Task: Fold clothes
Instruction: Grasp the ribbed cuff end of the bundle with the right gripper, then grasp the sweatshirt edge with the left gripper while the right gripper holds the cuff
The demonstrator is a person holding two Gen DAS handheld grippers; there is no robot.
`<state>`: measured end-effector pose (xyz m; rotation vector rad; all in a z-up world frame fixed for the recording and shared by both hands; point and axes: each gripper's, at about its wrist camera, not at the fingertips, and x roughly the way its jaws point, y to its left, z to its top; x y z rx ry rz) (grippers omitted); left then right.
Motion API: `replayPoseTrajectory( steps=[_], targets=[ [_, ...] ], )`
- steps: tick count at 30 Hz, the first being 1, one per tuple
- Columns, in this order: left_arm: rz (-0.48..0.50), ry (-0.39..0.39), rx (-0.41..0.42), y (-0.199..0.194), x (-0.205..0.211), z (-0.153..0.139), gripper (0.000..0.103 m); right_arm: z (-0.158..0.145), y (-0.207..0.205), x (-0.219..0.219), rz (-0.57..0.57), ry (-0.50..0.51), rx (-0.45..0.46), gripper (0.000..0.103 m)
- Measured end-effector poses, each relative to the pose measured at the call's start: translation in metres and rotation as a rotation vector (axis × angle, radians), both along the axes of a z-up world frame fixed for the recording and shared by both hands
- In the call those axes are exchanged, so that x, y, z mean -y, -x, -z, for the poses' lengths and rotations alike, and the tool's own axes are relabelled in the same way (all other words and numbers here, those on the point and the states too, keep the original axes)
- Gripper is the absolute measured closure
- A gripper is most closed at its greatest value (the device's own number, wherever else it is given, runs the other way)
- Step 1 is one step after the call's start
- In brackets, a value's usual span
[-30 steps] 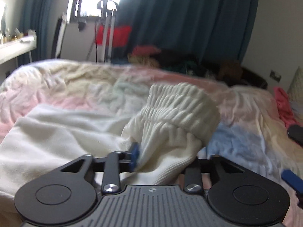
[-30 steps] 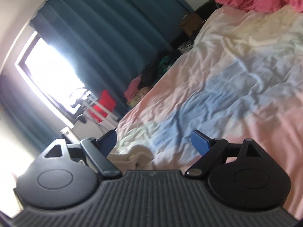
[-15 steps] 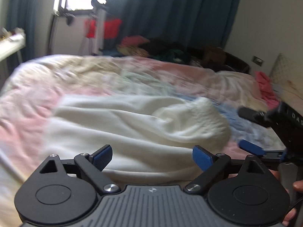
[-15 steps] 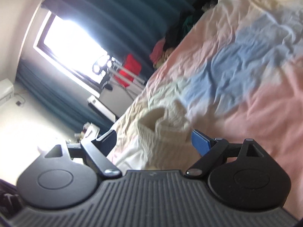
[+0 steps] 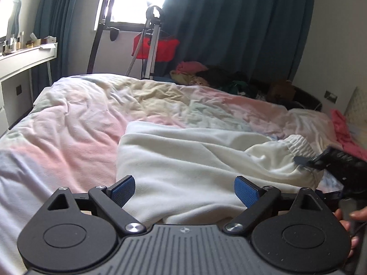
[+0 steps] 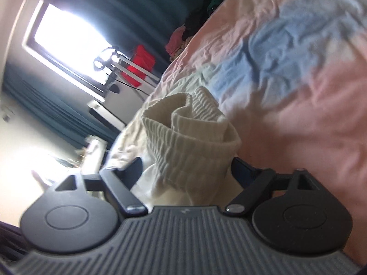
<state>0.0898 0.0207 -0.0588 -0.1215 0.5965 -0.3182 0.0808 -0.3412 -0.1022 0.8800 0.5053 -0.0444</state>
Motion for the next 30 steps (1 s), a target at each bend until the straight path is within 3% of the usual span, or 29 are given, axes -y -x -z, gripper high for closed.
replayPoseTrajectory(
  steps=[1,3,5,10,13,14,16,17,19,22,28,30],
  targets=[
    [0.004,0.013,-0.012,-0.004,-0.001,0.003,0.008,0.001,-0.004,-0.003,0.006,0.023,-0.011,0.033],
    [-0.011,0.035,-0.035,-0.011,-0.002,0.009,0.008,-0.001,-0.01,-0.004,0.028,0.065,-0.038,0.062],
    [-0.044,0.047,-0.059,-0.017,-0.005,0.013,0.008,-0.011,-0.009,-0.008,0.027,0.125,0.003,0.068],
    [-0.124,0.112,-0.07,-0.018,-0.023,0.01,0.009,-0.047,0.012,-0.015,0.037,0.21,0.22,0.07],
    [-0.135,0.146,-0.087,-0.017,-0.03,0.008,0.009,-0.037,0.017,-0.004,0.091,0.191,0.146,0.07],
    [-0.132,0.154,-0.094,-0.016,-0.031,0.009,0.009,-0.028,0.016,0.001,0.104,0.171,0.08,0.07],
    [-0.131,0.174,-0.116,-0.017,-0.032,0.01,0.009,0.0,0.01,0.015,0.105,0.075,-0.065,0.068],
    [-0.13,0.184,-0.128,-0.017,-0.033,0.011,0.009,0.01,0.011,0.022,0.101,0.008,-0.087,0.067],
    [-0.121,0.221,-0.157,-0.019,-0.036,0.014,0.009,0.021,0.014,0.033,0.092,-0.111,-0.086,0.065],
    [-0.119,0.292,-0.214,-0.024,-0.044,0.023,0.009,0.016,0.015,0.034,0.074,-0.117,-0.074,0.062],
    [-0.139,0.429,-0.329,-0.035,-0.06,0.043,0.009,0.027,0.018,0.027,0.015,-0.23,-0.099,0.034],
    [-0.143,0.463,-0.368,-0.039,-0.063,0.05,0.009,0.032,0.016,0.023,0.001,-0.228,-0.132,0.019]
  ],
)
